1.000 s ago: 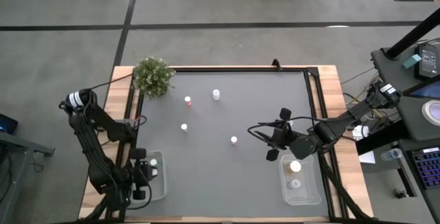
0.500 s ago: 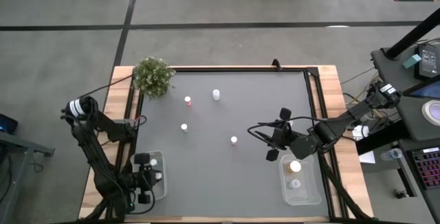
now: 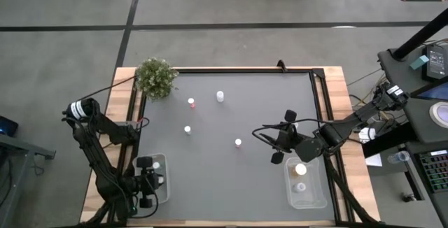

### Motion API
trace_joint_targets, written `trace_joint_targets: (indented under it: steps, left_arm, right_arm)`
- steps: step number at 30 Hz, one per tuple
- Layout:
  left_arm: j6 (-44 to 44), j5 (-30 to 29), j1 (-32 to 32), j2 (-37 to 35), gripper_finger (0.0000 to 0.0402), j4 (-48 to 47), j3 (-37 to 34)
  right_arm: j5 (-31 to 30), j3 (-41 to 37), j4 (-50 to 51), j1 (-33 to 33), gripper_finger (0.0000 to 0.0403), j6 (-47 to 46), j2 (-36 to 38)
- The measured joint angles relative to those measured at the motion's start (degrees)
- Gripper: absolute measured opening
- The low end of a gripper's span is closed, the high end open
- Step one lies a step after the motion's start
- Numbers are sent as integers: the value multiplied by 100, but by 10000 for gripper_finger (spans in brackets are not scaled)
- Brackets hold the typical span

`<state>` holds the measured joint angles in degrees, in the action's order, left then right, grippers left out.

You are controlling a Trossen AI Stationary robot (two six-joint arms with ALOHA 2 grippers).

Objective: Pick and place medicine bottles into bin by pill shape (circle, oval)
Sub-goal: Put the left pink tablet bottle into the gray bin

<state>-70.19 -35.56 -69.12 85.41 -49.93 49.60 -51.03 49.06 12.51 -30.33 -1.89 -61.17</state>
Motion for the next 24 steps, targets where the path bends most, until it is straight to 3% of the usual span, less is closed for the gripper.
trace_joint_targets:
  steps: [13, 24]
  left_arm:
    - [7, 372, 0, -16, 176, -26, 9]
    - [9, 451, 0, -305, 183, -72, 46]
  right_arm:
    - [0, 0, 2, 0, 130, -30, 0]
    - [0, 0, 2, 0, 130, -46, 0]
